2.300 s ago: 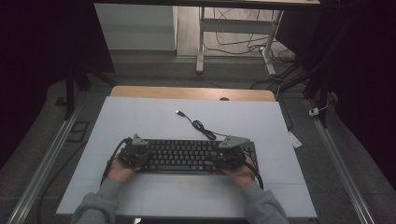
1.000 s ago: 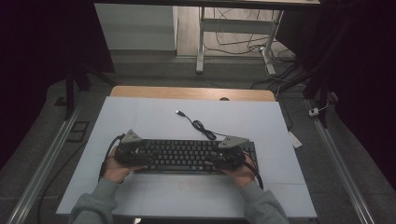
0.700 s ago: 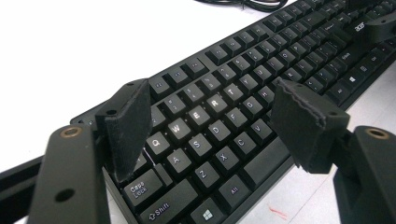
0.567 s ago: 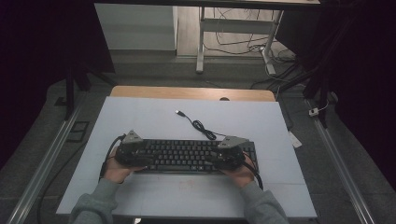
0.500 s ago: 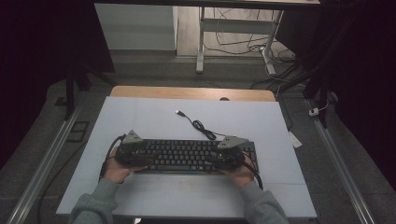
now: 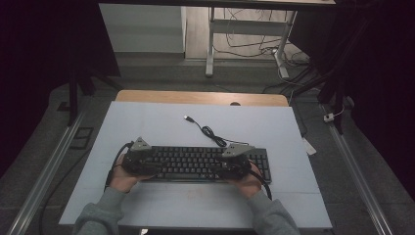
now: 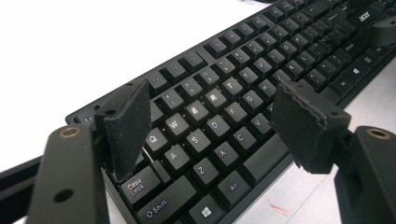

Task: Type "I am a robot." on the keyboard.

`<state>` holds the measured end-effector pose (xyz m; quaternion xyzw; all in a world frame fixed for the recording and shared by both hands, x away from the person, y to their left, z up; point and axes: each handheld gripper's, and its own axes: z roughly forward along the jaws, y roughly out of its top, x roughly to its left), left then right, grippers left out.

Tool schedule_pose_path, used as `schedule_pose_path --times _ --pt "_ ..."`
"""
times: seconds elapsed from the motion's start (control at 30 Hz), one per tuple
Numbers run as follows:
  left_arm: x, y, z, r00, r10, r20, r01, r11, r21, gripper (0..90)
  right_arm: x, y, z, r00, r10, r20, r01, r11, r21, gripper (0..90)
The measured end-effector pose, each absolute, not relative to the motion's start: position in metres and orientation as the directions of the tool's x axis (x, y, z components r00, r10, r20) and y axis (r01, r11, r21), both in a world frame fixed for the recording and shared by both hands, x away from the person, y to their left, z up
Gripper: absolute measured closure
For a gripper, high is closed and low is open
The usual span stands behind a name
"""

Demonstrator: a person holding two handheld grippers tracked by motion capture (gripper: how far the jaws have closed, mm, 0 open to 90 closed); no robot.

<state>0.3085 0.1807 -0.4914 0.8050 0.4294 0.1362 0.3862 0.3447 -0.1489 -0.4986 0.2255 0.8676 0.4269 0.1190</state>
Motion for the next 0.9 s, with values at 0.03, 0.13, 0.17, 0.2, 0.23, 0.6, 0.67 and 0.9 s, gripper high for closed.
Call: schedule_pose_path --times 0.03,0.13,0.17,0.2,0.23,0.6,0.67,0.9 --pt "0.308 0.18 -0.491 0.595 0.796 -0.113 0.586 -0.334 0.739 28.4 0.344 -0.147 -0.499 -0.87 0.492 -0.014 0.291 0.538 0.791 52.6" --pt "0.308 0.18 -0.492 0.597 0.794 -0.11 0.583 -0.336 0.74 28.4 0.344 -0.143 -0.499 -0.874 0.485 -0.013 0.288 0.541 0.79 53.2" --pt "0.308 0.18 -0.492 0.597 0.794 -0.11 0.583 -0.336 0.74 28.4 0.344 -0.142 -0.499 -0.876 0.483 -0.014 0.286 0.542 0.79 53.6" --pt "0.308 0.18 -0.492 0.597 0.794 -0.11 0.583 -0.337 0.739 28.4 0.343 -0.141 -0.499 -0.876 0.483 -0.01 0.289 0.54 0.791 54.2" --pt "0.308 0.18 -0.492 0.598 0.794 -0.109 0.583 -0.337 0.739 28.4 0.343 -0.14 -0.499 -0.877 0.48 -0.011 0.287 0.541 0.79 54.8" --pt "0.308 0.179 -0.492 0.6 0.793 -0.107 0.583 -0.342 0.738 28.4 0.343 -0.128 -0.499 -0.898 0.438 0.032 0.291 0.537 0.792 89.0" --pt "0.308 0.179 -0.492 0.6 0.792 -0.108 0.583 -0.342 0.737 28.4 0.343 -0.124 -0.499 -0.903 0.428 0.038 0.289 0.538 0.792 89.5" --pt "0.309 0.178 -0.493 0.602 0.791 -0.105 0.585 -0.348 0.733 28.3 0.343 -0.107 -0.502 -0.911 0.41 0.037 0.282 0.556 0.782 89.5"
